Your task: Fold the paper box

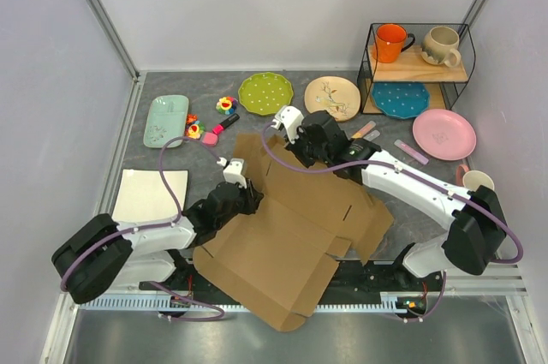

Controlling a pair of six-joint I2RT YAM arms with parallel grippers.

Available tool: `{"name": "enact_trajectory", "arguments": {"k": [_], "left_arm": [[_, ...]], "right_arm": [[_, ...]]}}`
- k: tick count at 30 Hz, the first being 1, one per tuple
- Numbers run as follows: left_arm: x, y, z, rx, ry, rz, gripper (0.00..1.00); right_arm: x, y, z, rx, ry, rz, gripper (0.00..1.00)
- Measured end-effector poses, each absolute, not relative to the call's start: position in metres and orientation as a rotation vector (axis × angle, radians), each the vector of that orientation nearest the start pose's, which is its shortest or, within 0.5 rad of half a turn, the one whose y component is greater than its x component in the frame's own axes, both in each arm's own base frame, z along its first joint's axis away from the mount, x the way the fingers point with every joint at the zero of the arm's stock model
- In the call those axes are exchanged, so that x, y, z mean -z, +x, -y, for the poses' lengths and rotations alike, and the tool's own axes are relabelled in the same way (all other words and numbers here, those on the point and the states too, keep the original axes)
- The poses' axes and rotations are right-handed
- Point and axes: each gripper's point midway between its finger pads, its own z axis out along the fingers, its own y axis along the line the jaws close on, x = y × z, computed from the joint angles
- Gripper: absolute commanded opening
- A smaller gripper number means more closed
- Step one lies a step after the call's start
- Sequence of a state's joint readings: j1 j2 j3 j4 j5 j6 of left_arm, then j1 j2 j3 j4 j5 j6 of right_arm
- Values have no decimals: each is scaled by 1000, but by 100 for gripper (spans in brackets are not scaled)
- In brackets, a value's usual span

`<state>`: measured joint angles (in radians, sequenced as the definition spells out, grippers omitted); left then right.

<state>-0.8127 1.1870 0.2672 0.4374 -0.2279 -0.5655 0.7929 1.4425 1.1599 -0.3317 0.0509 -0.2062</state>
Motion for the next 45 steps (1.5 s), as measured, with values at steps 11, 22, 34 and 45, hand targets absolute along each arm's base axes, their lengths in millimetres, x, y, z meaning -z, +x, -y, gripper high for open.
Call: {"name": "enact_trajectory", "arguments": {"k": [11,22,34,45], "left_arm": [[-109,224,221,656,149,-1964,65],[-232,238,177,588,-6,-1692,78],[-142,296,116,289,-113,-1964,80],[-133,300,162,487,171,-1964,63]], "right_arm": [[-186,298,-288,-233,-1064,-1935,0],[-198,285,-285,-193,-1111,-1888,0],[-197,266,-297,-118,-1209,-1817,0],[-203,263,-293,-74,-1223,-1784,0]]}}
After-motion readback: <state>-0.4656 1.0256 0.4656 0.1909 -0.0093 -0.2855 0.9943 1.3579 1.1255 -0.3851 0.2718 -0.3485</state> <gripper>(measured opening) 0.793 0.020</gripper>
